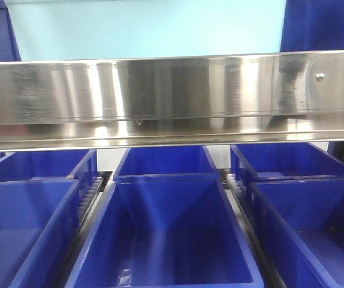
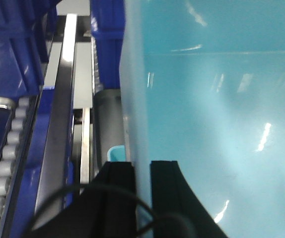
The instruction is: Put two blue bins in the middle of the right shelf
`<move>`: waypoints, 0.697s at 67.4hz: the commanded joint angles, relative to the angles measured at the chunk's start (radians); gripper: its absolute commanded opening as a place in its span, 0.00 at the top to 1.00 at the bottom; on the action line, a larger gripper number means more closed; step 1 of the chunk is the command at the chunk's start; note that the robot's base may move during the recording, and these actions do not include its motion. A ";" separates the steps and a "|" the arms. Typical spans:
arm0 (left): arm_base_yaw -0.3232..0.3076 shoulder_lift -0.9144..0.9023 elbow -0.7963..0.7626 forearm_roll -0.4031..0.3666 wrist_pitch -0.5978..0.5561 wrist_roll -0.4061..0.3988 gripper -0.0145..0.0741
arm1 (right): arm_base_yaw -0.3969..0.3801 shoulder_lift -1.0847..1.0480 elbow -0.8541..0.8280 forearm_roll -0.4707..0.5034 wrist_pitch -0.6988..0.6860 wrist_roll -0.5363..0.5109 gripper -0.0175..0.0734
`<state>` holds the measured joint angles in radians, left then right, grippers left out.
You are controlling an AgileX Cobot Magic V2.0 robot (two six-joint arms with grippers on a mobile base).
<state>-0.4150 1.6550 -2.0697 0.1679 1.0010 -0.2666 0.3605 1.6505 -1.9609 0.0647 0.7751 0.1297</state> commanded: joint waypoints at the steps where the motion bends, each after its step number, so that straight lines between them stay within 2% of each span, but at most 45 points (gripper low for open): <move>1: 0.016 0.018 -0.007 -0.041 -0.018 -0.002 0.96 | 0.001 0.017 -0.008 0.010 -0.071 -0.007 0.98; 21: 0.018 0.106 -0.007 -0.043 0.012 0.003 0.96 | 0.001 0.075 -0.008 0.010 -0.084 -0.007 0.98; 36: 0.020 0.142 -0.007 -0.041 0.060 0.003 0.96 | 0.001 0.096 -0.008 0.006 -0.036 -0.007 0.98; 42: 0.020 0.146 -0.007 -0.041 0.081 0.003 0.90 | 0.001 0.105 -0.008 0.006 -0.008 -0.007 0.97; 47: 0.020 0.146 -0.007 -0.041 0.086 0.003 0.79 | 0.001 0.110 -0.008 0.006 0.021 -0.007 0.93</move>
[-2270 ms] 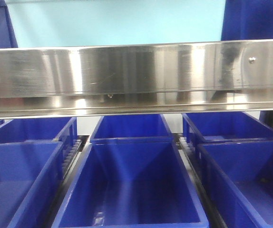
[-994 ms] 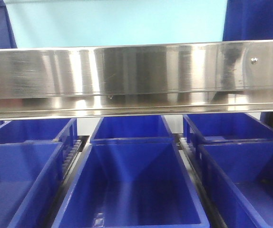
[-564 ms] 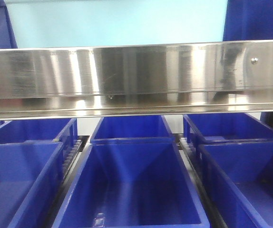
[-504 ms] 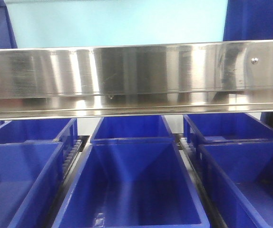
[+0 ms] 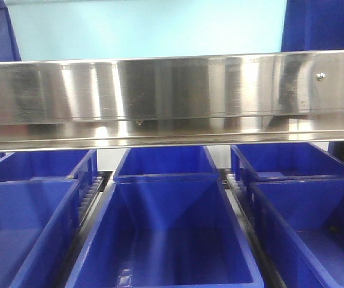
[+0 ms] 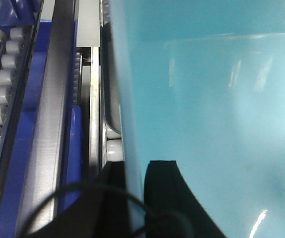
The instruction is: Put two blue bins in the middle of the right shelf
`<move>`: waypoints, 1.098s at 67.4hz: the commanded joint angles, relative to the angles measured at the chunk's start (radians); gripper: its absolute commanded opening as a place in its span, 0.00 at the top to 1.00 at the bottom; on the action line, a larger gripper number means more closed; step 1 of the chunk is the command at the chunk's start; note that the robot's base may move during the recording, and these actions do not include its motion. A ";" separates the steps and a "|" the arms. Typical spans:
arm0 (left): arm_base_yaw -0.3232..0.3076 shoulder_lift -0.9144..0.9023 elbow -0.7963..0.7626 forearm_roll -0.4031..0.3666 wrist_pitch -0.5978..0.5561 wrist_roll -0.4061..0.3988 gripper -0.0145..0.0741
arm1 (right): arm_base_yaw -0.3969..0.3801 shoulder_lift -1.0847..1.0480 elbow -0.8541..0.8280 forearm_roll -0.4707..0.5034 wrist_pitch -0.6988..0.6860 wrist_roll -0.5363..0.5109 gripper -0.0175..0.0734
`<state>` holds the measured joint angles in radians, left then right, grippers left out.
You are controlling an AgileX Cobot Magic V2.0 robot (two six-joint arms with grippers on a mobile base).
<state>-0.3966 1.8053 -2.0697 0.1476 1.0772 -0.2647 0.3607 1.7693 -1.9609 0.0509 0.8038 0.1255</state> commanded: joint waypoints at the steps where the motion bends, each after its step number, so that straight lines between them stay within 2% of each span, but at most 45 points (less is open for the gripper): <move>1: 0.002 -0.004 -0.007 -0.018 0.013 0.001 0.76 | 0.000 -0.009 -0.008 0.020 -0.005 -0.003 0.91; 6: 0.002 -0.004 -0.007 -0.018 0.034 0.003 0.58 | 0.000 -0.009 -0.008 0.020 0.013 -0.003 0.79; 8: 0.002 -0.004 -0.007 -0.018 0.043 0.003 0.49 | 0.000 -0.009 -0.008 0.020 0.020 -0.003 0.70; 9: 0.002 -0.004 -0.007 -0.018 0.046 0.003 0.44 | 0.000 -0.009 -0.008 0.020 0.027 -0.003 0.63; 15: 0.002 -0.004 -0.007 -0.018 0.059 0.003 0.25 | 0.000 -0.009 -0.008 0.020 0.035 -0.003 0.41; 20: 0.002 -0.008 -0.007 -0.018 0.066 0.007 0.16 | 0.000 -0.009 -0.019 0.020 0.059 -0.003 0.27; 24: 0.002 -0.015 -0.007 -0.018 0.078 0.025 0.15 | 0.000 -0.009 -0.041 0.020 0.085 -0.003 0.19; 40: 0.002 -0.068 -0.007 0.028 0.136 0.053 0.15 | 0.000 -0.020 -0.121 0.005 0.224 -0.003 0.22; 51: 0.002 -0.073 0.008 0.059 0.144 0.055 0.15 | 0.000 -0.017 -0.114 0.003 0.326 -0.003 0.25; 74: 0.002 -0.073 0.203 0.010 0.090 0.055 0.15 | 0.000 -0.013 0.013 0.003 0.286 0.000 0.27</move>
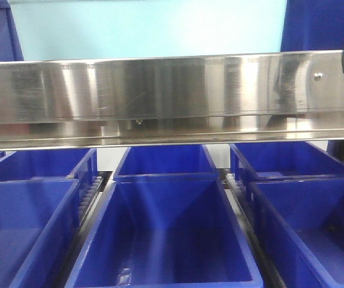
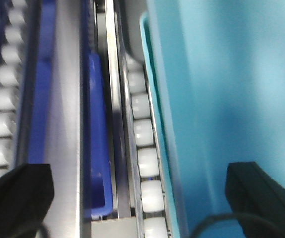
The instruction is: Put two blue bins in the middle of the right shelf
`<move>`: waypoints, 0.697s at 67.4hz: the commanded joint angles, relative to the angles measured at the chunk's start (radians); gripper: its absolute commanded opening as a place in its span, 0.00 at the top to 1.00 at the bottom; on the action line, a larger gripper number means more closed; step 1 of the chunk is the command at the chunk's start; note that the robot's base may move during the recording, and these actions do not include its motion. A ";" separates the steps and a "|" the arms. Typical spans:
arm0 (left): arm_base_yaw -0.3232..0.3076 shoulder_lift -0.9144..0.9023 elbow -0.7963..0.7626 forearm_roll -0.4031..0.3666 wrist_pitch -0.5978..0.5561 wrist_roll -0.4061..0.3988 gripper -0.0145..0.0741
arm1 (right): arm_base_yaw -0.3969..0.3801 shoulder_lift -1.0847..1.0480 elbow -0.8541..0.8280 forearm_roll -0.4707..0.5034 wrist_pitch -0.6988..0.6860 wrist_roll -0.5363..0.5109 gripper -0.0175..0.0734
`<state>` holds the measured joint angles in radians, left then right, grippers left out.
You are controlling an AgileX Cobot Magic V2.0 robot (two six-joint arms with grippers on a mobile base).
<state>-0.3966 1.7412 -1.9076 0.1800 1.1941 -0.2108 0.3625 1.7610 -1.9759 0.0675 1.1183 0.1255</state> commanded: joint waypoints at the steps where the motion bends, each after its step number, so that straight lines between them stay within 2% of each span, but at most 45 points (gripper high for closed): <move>1: 0.002 -0.009 0.052 -0.022 -0.027 0.001 0.15 | -0.001 -0.005 0.037 -0.013 -0.028 0.000 0.27; 13: 0.002 -0.009 0.113 -0.065 -0.025 0.001 0.15 | -0.001 -0.005 0.105 0.000 -0.022 0.000 0.27; 25: 0.002 -0.009 0.121 -0.065 0.027 -0.002 0.15 | -0.001 -0.005 0.143 0.027 0.002 0.000 0.27; 47: 0.002 -0.009 0.121 -0.065 0.027 -0.009 0.15 | -0.001 -0.001 0.165 0.050 0.044 0.000 0.27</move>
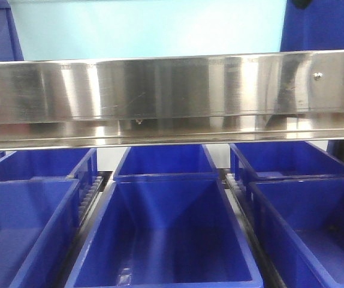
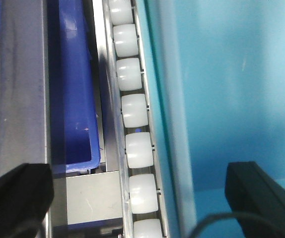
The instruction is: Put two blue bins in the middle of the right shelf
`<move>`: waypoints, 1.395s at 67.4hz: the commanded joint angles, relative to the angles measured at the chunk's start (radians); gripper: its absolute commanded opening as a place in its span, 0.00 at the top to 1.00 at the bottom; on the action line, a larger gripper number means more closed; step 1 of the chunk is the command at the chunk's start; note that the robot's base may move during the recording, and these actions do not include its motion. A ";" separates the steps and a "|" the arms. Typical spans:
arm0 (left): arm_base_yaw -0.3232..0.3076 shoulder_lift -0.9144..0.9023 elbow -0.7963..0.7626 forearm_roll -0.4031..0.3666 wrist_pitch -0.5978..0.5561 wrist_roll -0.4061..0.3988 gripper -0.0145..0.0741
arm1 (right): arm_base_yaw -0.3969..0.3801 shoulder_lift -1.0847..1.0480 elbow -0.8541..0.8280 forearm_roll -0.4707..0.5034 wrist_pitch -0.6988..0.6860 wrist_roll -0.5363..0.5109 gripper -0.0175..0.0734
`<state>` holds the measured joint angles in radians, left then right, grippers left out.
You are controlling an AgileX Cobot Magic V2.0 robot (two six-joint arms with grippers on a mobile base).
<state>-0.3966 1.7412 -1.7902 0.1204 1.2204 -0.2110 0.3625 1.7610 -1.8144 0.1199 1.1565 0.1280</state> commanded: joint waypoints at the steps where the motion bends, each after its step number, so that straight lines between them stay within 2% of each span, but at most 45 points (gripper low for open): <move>1: 0.002 -0.009 0.003 -0.005 0.001 -0.009 0.15 | -0.001 0.002 0.004 -0.003 0.007 -0.002 0.27; 33: 0.002 0.046 0.003 -0.029 0.001 -0.022 0.15 | -0.001 0.057 0.004 0.007 -0.039 -0.002 0.27; 39: 0.002 0.051 0.003 -0.031 0.001 -0.022 0.19 | -0.001 0.057 0.004 0.007 -0.044 -0.002 0.32; 44: 0.002 0.051 0.003 -0.031 0.001 -0.022 0.26 | -0.001 0.057 0.004 0.007 -0.046 -0.002 0.44; 50: 0.002 0.051 0.003 -0.031 0.001 -0.022 0.43 | -0.001 0.057 0.004 0.007 -0.046 -0.002 0.62; 60: 0.000 0.051 0.003 -0.031 0.001 -0.022 0.84 | -0.001 0.057 0.004 0.016 -0.046 -0.002 0.97; 61: 0.000 0.051 0.003 -0.031 0.001 -0.022 0.88 | -0.001 0.057 0.004 0.019 -0.046 -0.002 1.00; 63: 0.000 0.051 0.003 -0.031 0.001 -0.022 0.96 | -0.001 0.057 0.004 0.019 -0.046 -0.002 0.98; 80: -0.005 0.039 -0.003 -0.035 0.001 -0.022 0.96 | -0.001 0.044 0.000 0.019 -0.051 -0.002 0.98; 94: -0.005 -0.020 -0.066 -0.042 0.001 -0.022 0.96 | -0.001 -0.022 0.000 0.019 -0.107 -0.002 0.98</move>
<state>-0.3986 1.7855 -1.8128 0.0789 1.2089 -0.2640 0.3643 1.7841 -1.8101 0.1561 1.1157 0.1168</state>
